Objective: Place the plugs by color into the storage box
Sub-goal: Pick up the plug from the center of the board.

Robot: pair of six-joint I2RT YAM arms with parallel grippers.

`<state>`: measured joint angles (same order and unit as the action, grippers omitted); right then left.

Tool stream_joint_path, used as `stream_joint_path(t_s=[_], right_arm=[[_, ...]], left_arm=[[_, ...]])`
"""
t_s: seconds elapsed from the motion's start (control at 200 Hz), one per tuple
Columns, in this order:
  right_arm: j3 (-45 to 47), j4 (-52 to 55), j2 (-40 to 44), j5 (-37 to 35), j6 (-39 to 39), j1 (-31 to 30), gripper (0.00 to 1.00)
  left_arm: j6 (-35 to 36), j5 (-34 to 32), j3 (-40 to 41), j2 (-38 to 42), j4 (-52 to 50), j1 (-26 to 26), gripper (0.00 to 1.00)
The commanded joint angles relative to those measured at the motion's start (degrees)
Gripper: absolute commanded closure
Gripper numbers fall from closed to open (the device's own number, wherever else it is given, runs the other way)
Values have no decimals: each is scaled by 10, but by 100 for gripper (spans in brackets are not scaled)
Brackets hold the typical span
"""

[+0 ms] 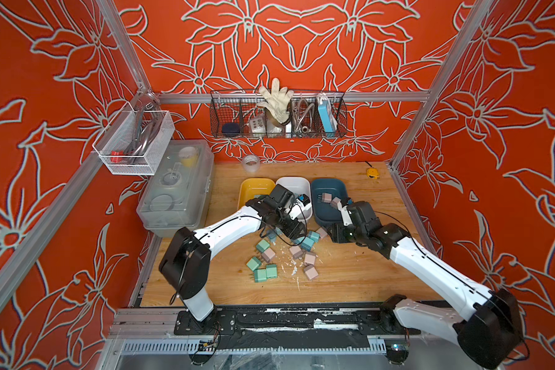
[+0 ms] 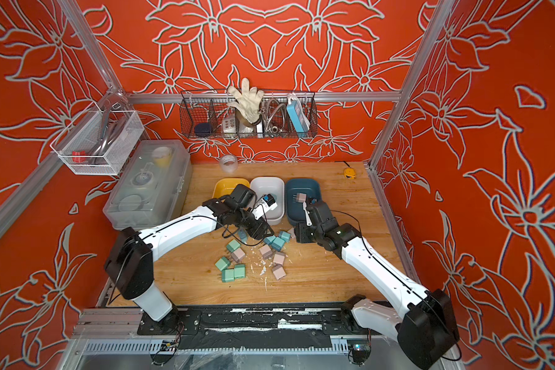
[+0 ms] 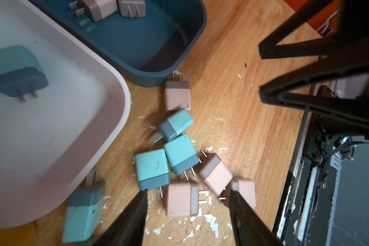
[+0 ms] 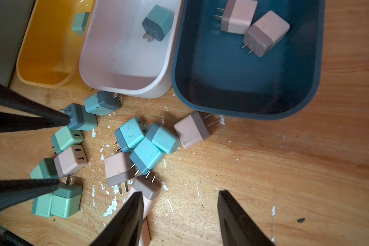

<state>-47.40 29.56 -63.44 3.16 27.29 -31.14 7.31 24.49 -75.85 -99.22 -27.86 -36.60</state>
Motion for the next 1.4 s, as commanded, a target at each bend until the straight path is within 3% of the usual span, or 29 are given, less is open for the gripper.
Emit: stream_joint_path(t_s=[0.0, 0.305, 0.701, 1.211, 1.391], right_arm=[[25, 7, 21, -30, -8, 0, 39], [63, 24, 71, -53, -15, 3, 38], [84, 26, 127, -88, -36, 4, 36], [82, 9, 99, -66, -30, 4, 35], [94, 7, 110, -63, -17, 4, 35]], left_arm=[[-41, -9, -48, -52, -51, -16, 38], [-28, -59, -133, -145, -84, -59, 38], [-4, -128, -192, -211, -107, -73, 35], [-11, -116, -229, -249, -108, -83, 34], [-8, -115, -230, -255, -108, -84, 41]])
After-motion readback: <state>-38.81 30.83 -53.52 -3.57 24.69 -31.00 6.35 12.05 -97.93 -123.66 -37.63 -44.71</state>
